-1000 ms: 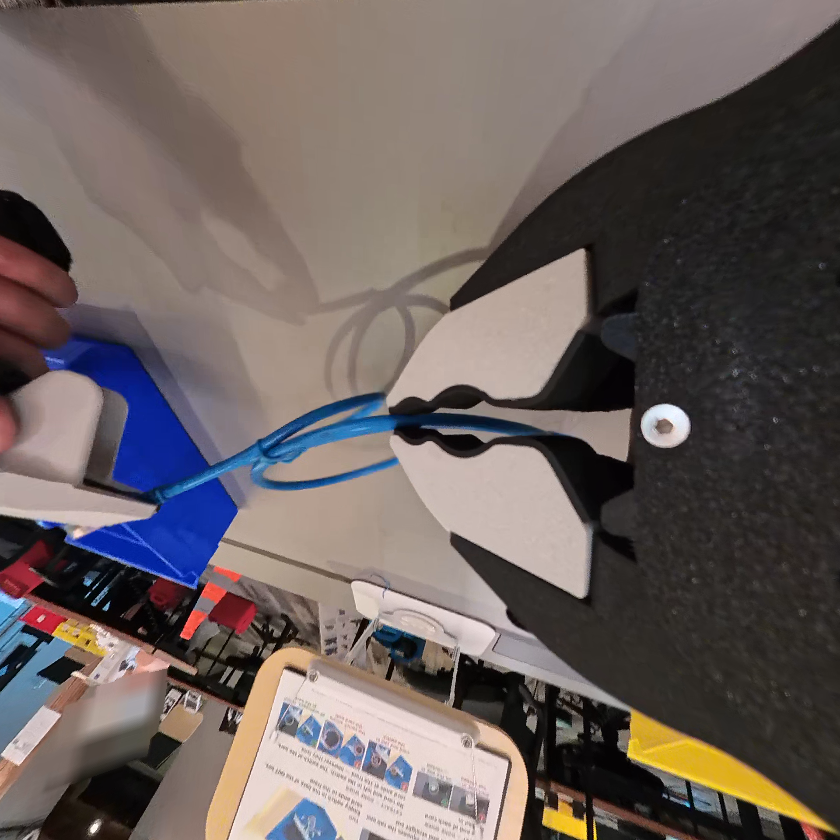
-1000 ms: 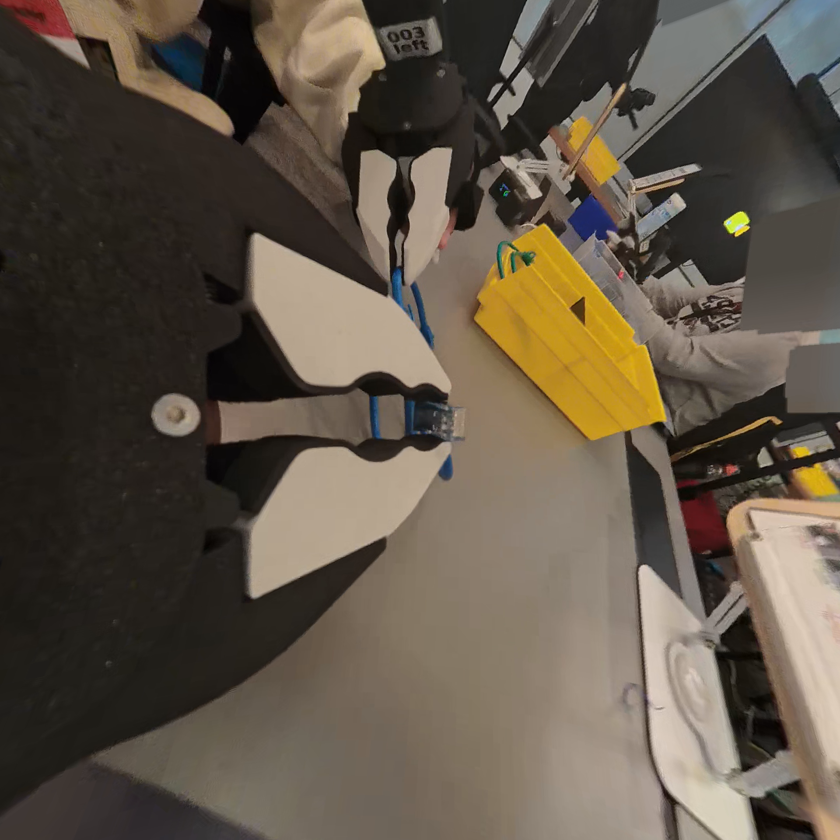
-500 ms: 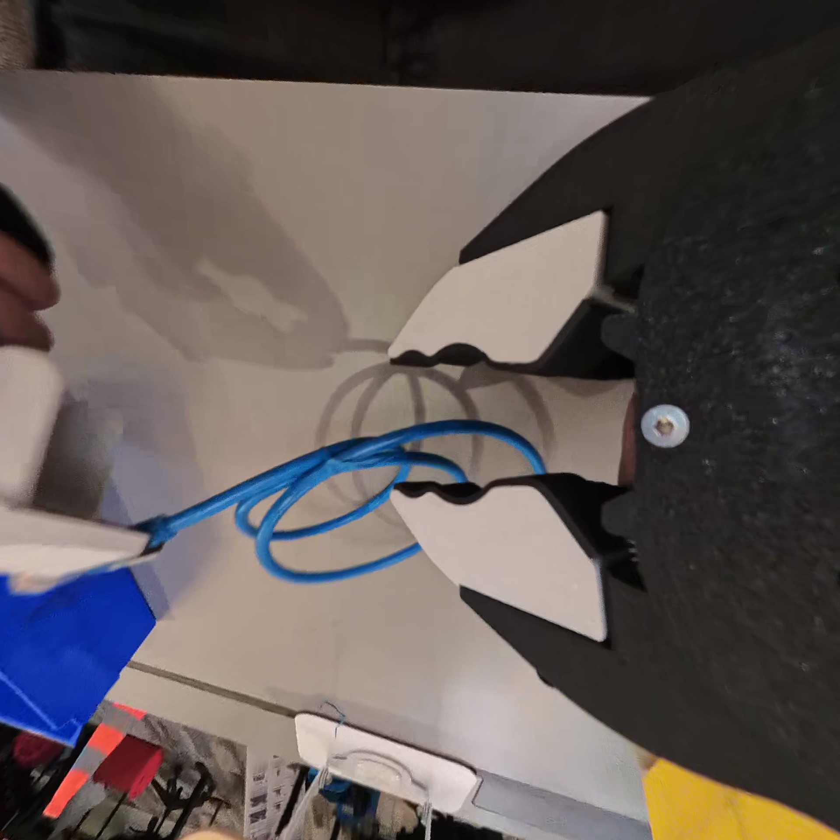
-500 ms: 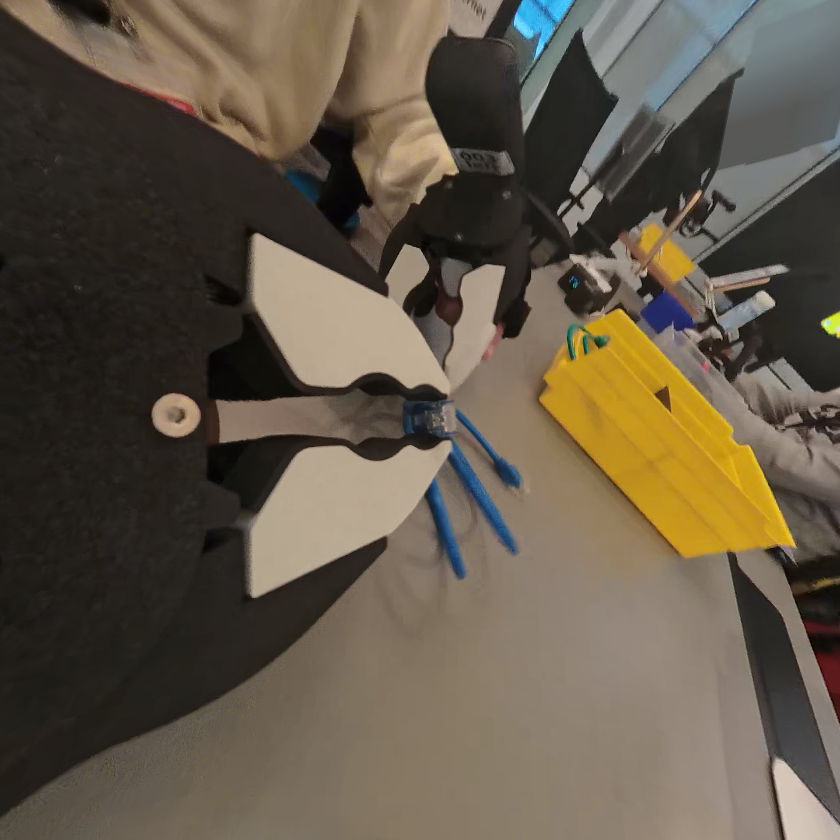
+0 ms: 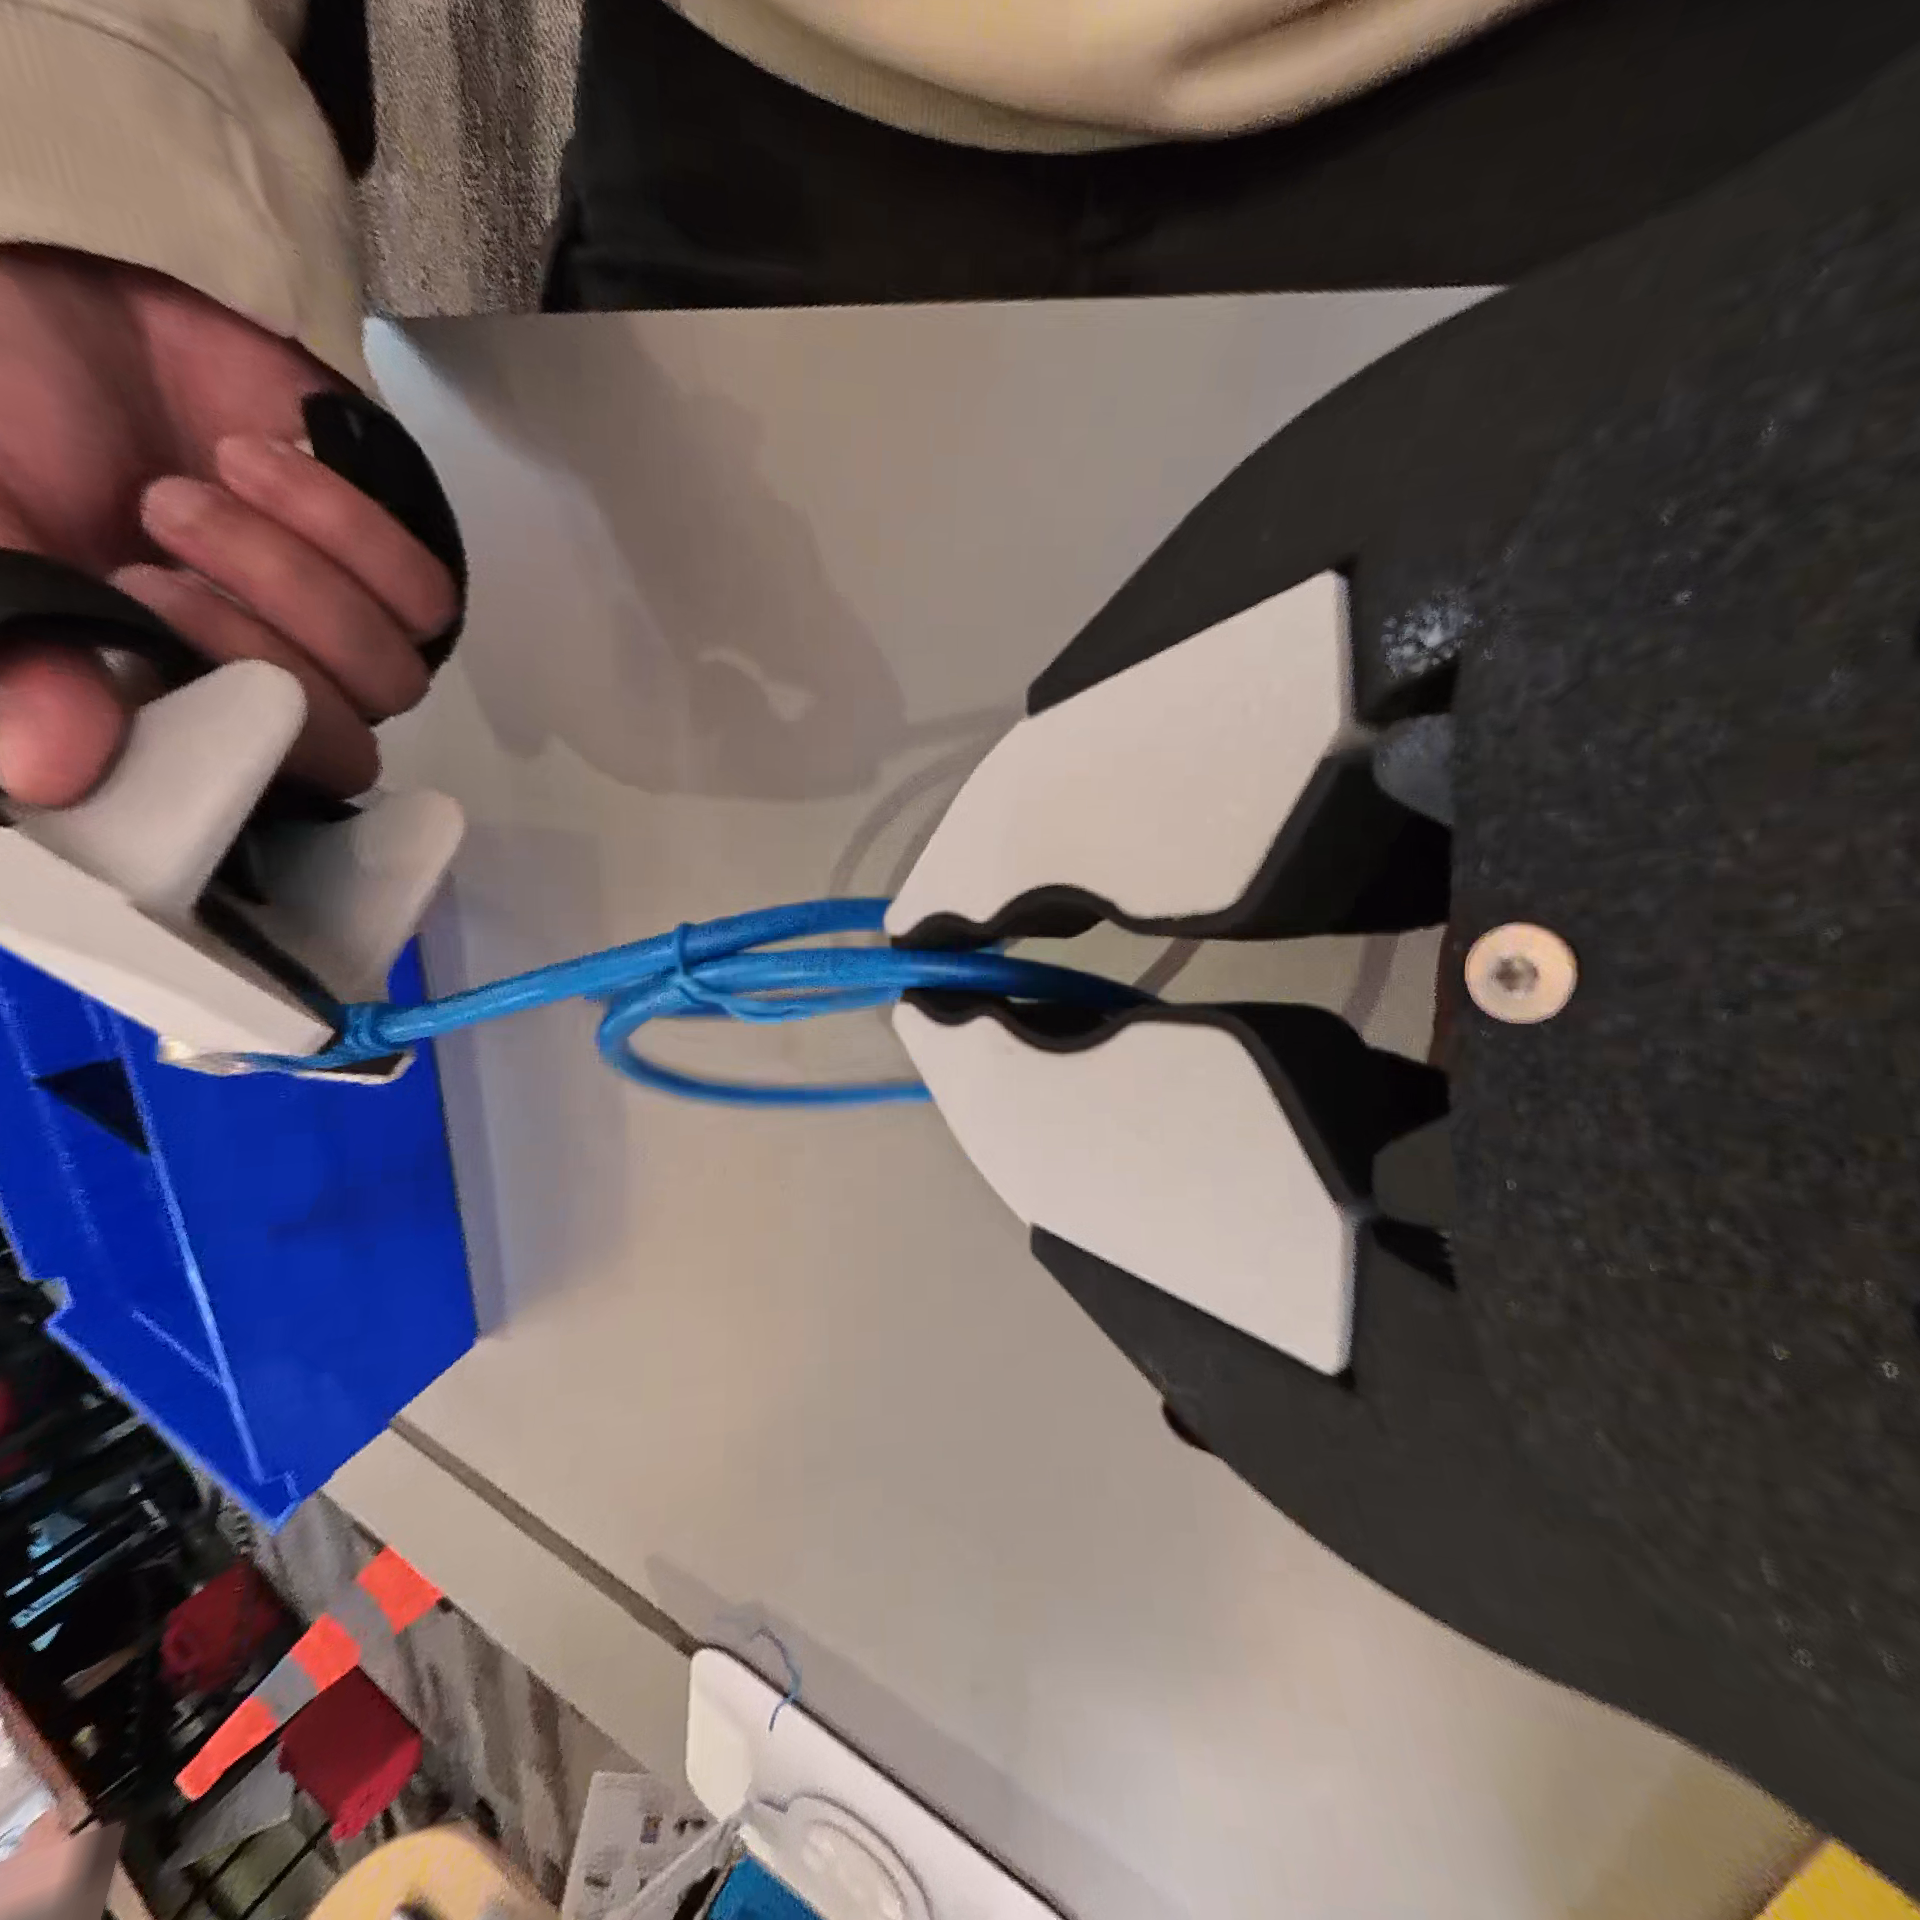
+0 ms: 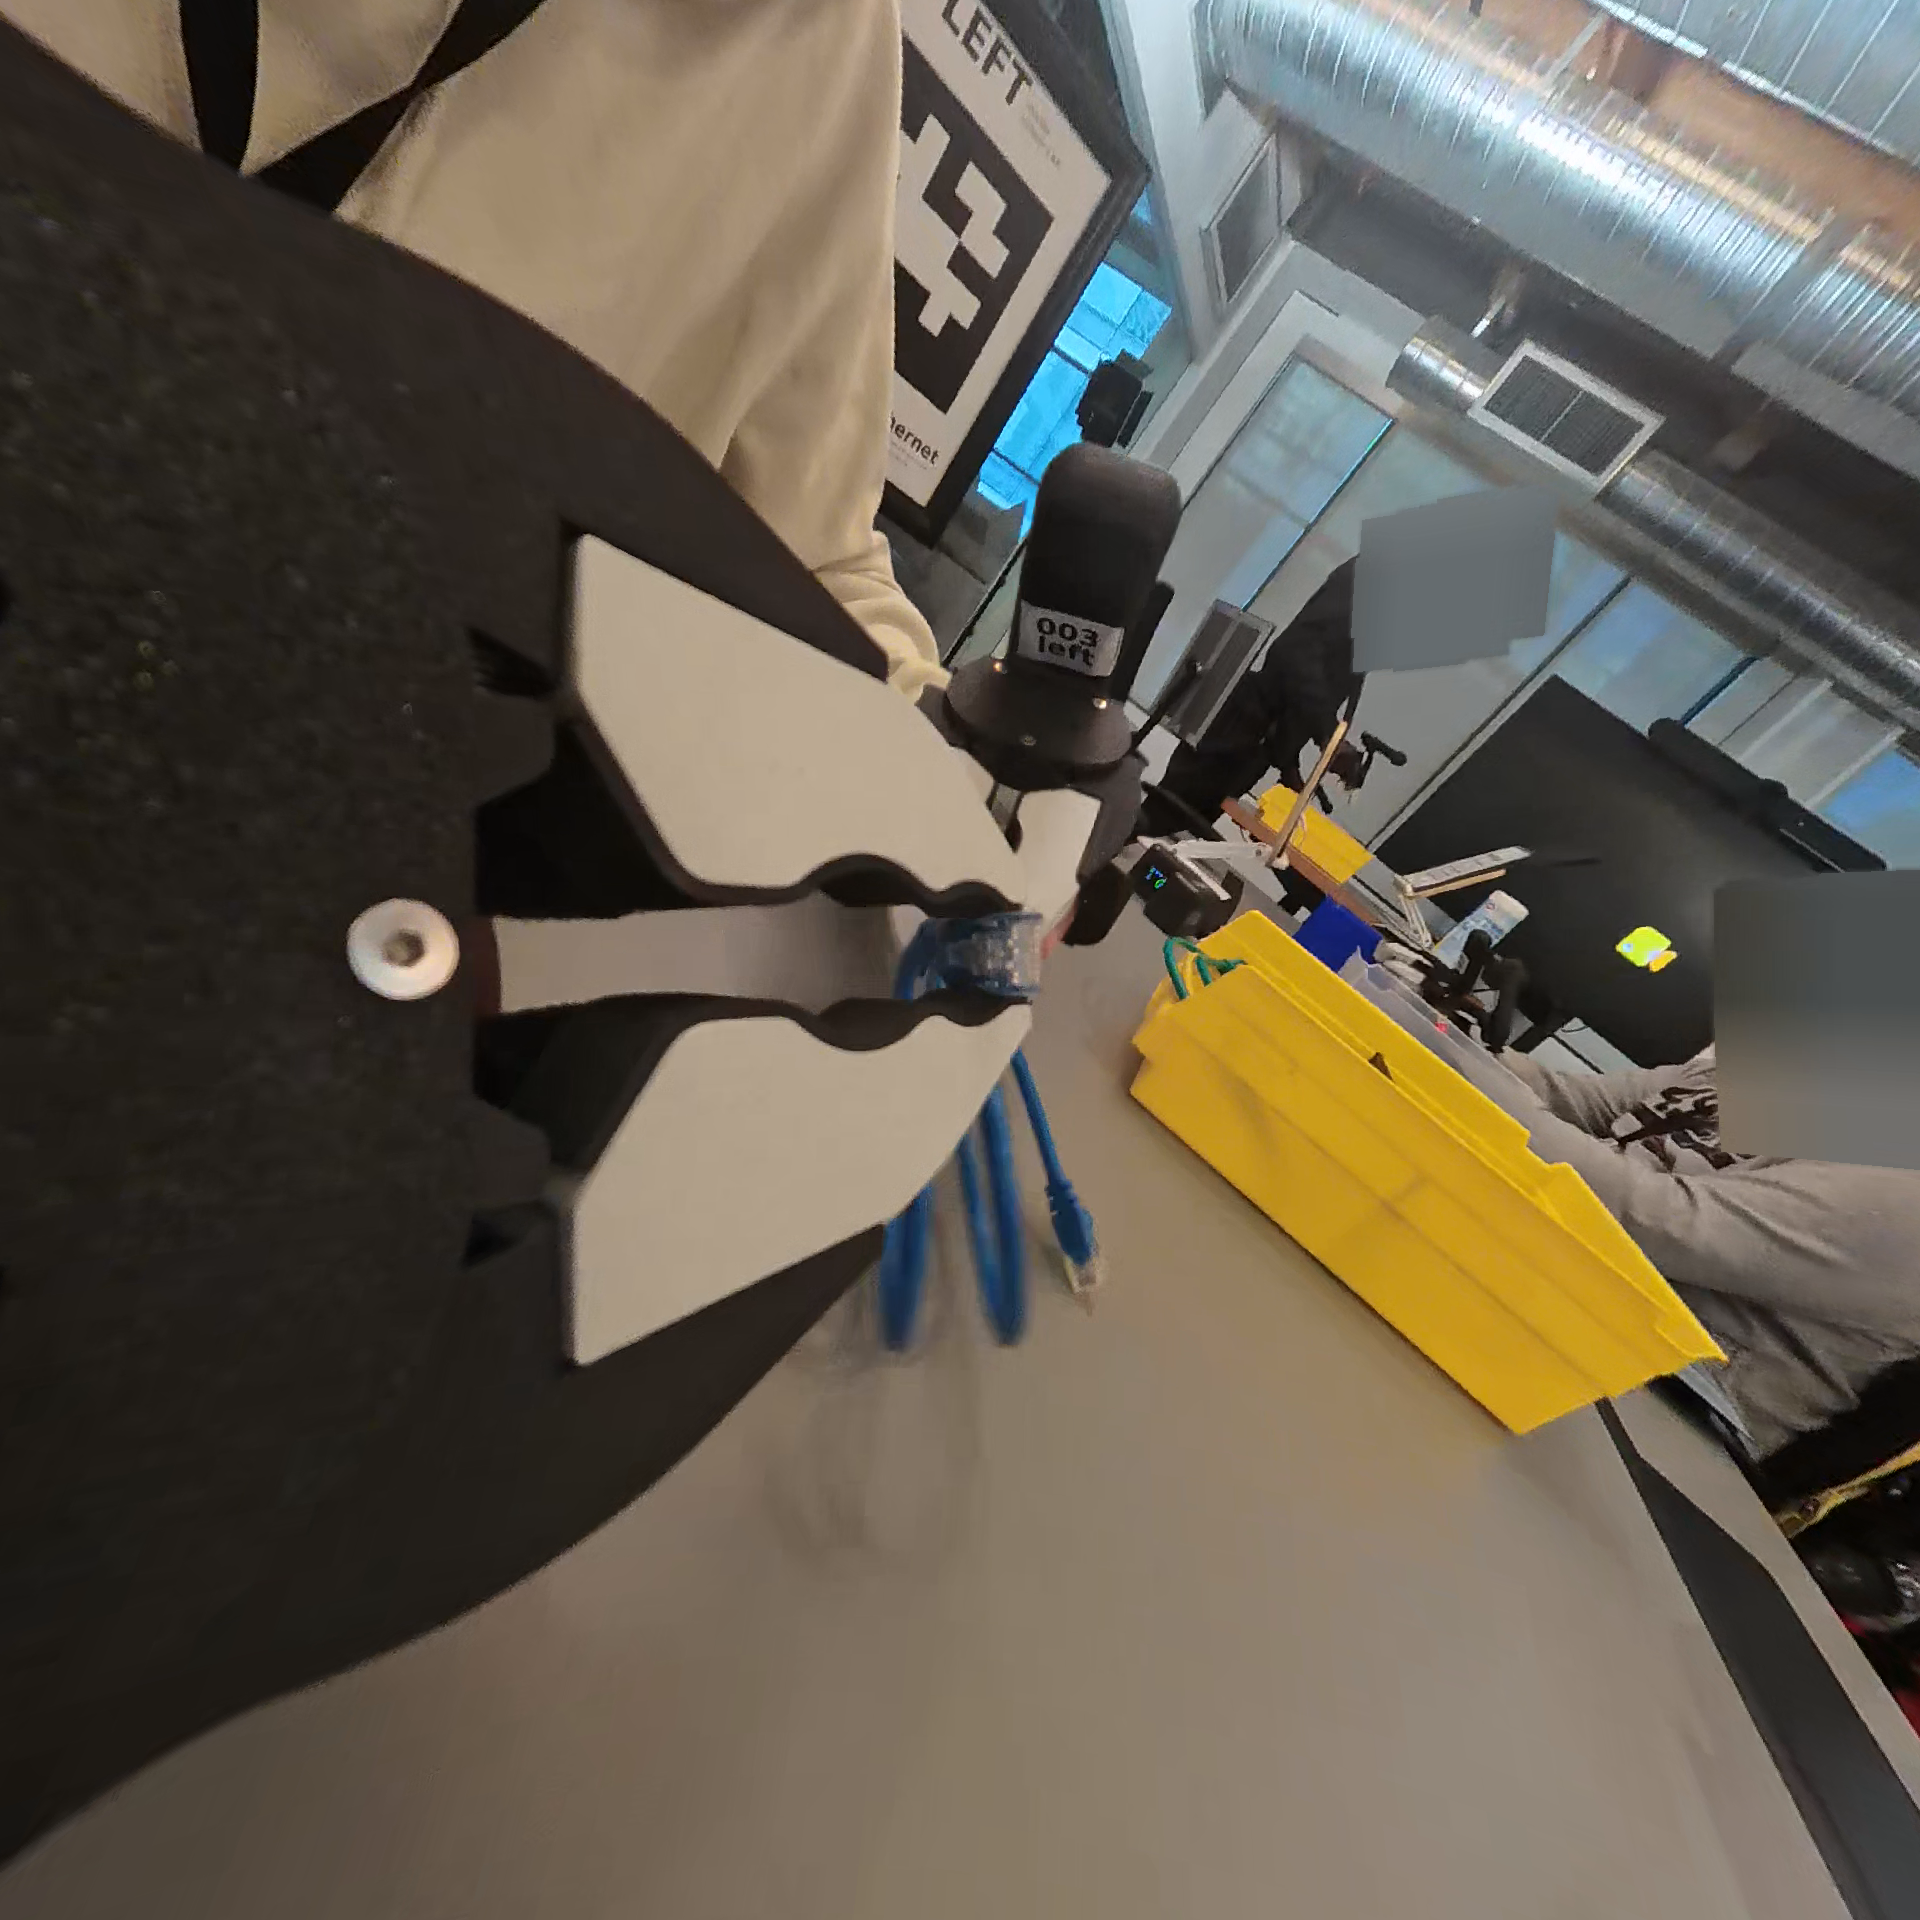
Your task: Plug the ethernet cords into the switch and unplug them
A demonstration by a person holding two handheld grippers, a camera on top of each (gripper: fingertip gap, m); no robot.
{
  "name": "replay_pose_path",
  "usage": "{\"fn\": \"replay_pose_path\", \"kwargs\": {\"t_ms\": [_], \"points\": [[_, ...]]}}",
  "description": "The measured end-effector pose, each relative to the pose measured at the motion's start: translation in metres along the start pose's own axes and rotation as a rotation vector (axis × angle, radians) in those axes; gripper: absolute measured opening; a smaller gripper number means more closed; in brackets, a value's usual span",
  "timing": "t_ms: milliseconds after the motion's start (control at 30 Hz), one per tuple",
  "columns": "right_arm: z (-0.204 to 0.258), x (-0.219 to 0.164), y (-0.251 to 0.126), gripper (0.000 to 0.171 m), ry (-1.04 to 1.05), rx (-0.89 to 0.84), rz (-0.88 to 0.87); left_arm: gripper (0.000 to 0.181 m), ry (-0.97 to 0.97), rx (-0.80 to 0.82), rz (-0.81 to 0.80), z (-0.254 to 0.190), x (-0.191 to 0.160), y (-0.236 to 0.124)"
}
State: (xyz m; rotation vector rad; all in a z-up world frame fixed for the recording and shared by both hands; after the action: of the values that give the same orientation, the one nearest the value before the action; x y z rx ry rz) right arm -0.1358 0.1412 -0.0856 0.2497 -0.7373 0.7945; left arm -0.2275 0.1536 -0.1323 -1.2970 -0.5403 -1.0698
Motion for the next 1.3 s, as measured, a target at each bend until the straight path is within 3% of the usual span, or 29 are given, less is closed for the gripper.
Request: {"fn": "replay_pose_path", "kwargs": {"t_ms": [133,200,367,467,533,700,767,867,1100,1300], "points": [[-0.007,0.001,-0.002,0.014,0.032,-0.011,-0.005,0.005,0.036,0.022,-0.049,0.001,0.010,-0.006],[-0.018,-0.001,-0.002,0.021,-0.016,-0.102,0.017,0.005,0.081,0.053,-0.019,0.002,0.009,-0.006],[-0.017,0.014,-0.015,0.038,-0.415,-0.385,0.042,0.005,0.128,0.064,0.036,-0.002,0.006,-0.003],[0.015,0.032,-0.024,0.036,-0.657,-0.476,-0.022,0.005,0.159,0.075,0.058,-0.003,0.005,-0.001],[0.037,0.021,-0.017,0.027,-0.754,-0.424,0.052,0.005,0.179,0.075,0.067,-0.006,0.004,0.000],[0.029,-0.044,0.022,0.019,-0.727,-0.279,0.386,0.005,0.292,0.100,0.109,-0.013,0.005,0.004],[0.025,-0.050,0.031,0.011,-0.743,-0.261,0.402,0.005,0.331,0.104,0.122,-0.017,0.003,0.005],[0.025,-0.060,0.040,0.012,-0.714,-0.219,0.455,0.005,0.369,0.113,0.137,-0.019,0.003,0.005],[0.022,-0.061,0.043,0.002,-0.764,-0.249,0.447,0.005,0.372,0.107,0.154,-0.019,0.000,0.005],[0.009,-0.037,0.022,0.001,-0.655,-0.311,0.360,0.005,0.356,0.129,0.133,-0.009,0.002,0.000]]}}
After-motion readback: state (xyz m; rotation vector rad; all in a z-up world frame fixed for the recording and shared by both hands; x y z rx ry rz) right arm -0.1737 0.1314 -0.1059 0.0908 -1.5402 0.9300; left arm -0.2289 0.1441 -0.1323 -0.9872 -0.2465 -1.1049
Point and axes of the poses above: each gripper's, where its closed fingertips meet, y out along the fingers, x out of its top, z = x × y across the jaws, the point moved 1 cm from there along -y, back along the fingers, and after that the axes turned 6 degrees about -x, right-handed, at the moved point
